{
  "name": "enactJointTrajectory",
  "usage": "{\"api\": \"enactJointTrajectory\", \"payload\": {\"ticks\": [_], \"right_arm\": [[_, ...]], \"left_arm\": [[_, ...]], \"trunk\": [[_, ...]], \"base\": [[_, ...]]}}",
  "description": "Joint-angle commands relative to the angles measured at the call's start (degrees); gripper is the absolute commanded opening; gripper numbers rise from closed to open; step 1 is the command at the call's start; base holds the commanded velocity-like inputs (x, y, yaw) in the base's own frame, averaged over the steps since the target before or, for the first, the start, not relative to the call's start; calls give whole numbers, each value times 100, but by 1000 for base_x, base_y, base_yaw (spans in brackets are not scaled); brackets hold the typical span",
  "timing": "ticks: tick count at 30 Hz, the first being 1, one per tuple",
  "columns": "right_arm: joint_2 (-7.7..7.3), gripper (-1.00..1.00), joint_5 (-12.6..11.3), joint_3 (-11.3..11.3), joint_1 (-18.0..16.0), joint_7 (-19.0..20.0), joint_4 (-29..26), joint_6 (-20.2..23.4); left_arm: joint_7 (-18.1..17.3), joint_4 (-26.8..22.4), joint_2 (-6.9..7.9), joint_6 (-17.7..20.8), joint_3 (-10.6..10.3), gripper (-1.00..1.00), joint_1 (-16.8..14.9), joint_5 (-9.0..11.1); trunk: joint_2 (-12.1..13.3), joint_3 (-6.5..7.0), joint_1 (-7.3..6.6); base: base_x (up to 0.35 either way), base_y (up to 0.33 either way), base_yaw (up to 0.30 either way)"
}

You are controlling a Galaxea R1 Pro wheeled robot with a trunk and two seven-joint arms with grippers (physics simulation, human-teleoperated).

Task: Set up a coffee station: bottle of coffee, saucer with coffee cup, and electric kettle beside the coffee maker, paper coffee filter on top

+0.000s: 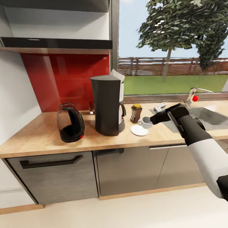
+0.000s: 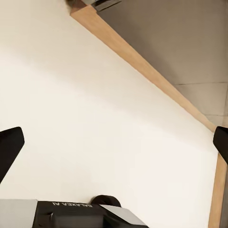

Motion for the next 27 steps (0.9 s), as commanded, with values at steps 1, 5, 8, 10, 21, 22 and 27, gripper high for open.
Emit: {"api": "enactJointTrajectory", "payload": {"ticks": [1, 5, 8, 10, 21, 22, 27], "right_arm": [[-5, -100, 82, 116, -7, 53, -4, 3], [-4, -100, 78, 272, -7, 344, 5, 3], [-4, -100, 78, 286, -7, 392, 6, 3], [-4, -100, 78, 289, -7, 401, 7, 3], [-7, -100, 72, 293, -4, 410, 11, -1], [-9, -100, 71, 293, -3, 410, 14, -2], [-12, -100, 70, 294, 5, 410, 41, -5]], "left_arm": [[-22, 0, 1, 45, 46, 100, -2, -23], [-23, 0, 1, 45, 46, 100, -2, -23], [-22, 0, 1, 45, 46, 100, -2, -23], [-22, 0, 1, 45, 46, 100, -2, -23], [-22, 0, 1, 45, 46, 100, -2, -23], [-22, 0, 1, 45, 46, 100, -2, -23], [-22, 0, 1, 45, 46, 100, -2, -23]], "trunk": [[-3, -6, 1], [-3, -6, 1], [-3, -6, 1], [-3, -6, 1], [-3, -6, 1], [-3, -6, 1], [-3, -6, 1]], "base": [[119, 20, 0], [118, 32, 0], [160, 5, 0], [233, 2, 0], [123, 0, 0], [35, 0, 0], [150, 0, 0]]}}
